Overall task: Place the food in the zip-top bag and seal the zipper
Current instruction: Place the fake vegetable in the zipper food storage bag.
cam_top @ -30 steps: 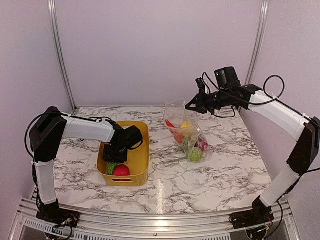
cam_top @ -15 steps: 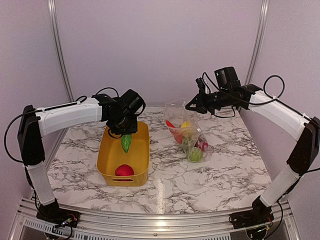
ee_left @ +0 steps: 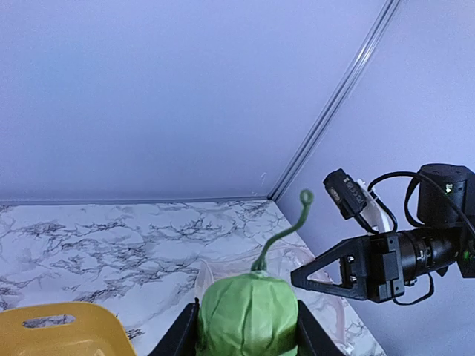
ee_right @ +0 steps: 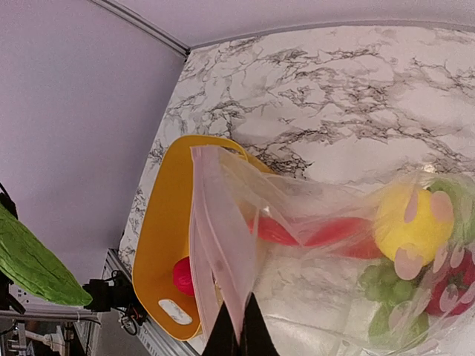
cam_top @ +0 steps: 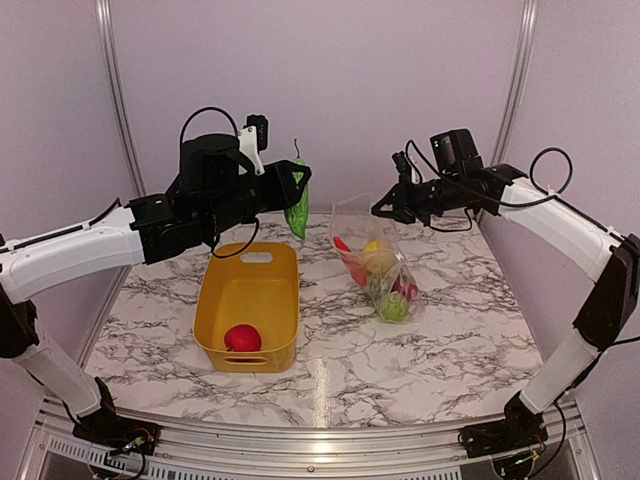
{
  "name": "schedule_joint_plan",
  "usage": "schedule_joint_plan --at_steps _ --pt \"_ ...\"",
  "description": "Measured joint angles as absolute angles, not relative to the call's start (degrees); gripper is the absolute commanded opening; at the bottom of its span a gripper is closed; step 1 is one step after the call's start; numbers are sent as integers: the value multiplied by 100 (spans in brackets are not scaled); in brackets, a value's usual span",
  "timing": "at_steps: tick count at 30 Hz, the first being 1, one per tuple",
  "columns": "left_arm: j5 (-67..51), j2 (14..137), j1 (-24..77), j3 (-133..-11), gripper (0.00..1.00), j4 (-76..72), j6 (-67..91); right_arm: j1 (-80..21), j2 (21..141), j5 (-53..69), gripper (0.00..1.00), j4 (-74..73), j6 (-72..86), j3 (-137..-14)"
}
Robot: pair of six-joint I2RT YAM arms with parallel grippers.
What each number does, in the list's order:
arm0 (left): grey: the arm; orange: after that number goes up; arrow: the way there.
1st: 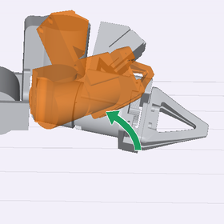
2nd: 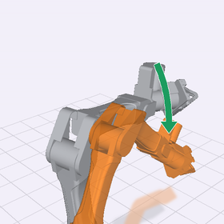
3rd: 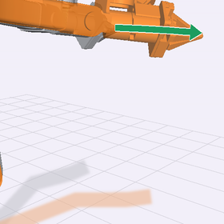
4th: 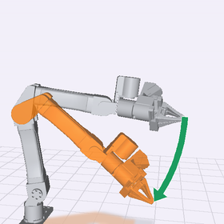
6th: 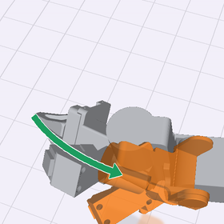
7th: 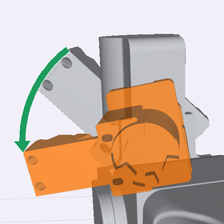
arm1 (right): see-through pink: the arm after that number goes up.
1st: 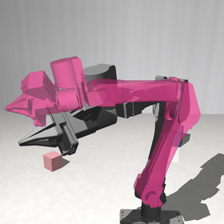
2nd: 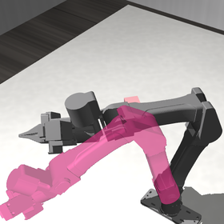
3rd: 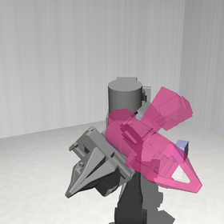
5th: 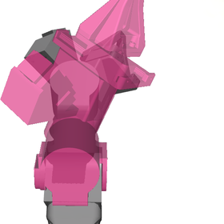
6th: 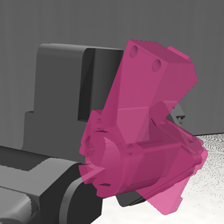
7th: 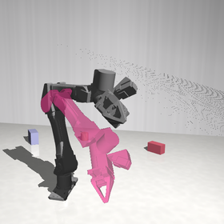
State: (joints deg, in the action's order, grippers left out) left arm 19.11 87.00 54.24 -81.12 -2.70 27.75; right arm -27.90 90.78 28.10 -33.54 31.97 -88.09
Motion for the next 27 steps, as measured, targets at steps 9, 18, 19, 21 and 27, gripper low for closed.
schedule_joint_plan --at_steps 9,18,19,21,27 --pt "1299 9411 5505 -8093 31 -2283 2158 -2790 9194 2860 0 -3699 3197 -9323" --pt "1055 10499 5513 -8565 46 -3063 1719 -2790 9209 2976 0 -3889 3275 -9583" --pt "1061 10565 5513 -8617 54 -3085 1704 -2790 9209 2987 0 -3905 3282 -9588" --pt "1133 10685 5513 -8702 88 -3116 1653 -2790 9209 3009 0 -3935 3299 -9588" --pt "1787 10746 5513 -8757 99 -2978 1708 -2790 9244 3020 0 -4042 3332 -9697"
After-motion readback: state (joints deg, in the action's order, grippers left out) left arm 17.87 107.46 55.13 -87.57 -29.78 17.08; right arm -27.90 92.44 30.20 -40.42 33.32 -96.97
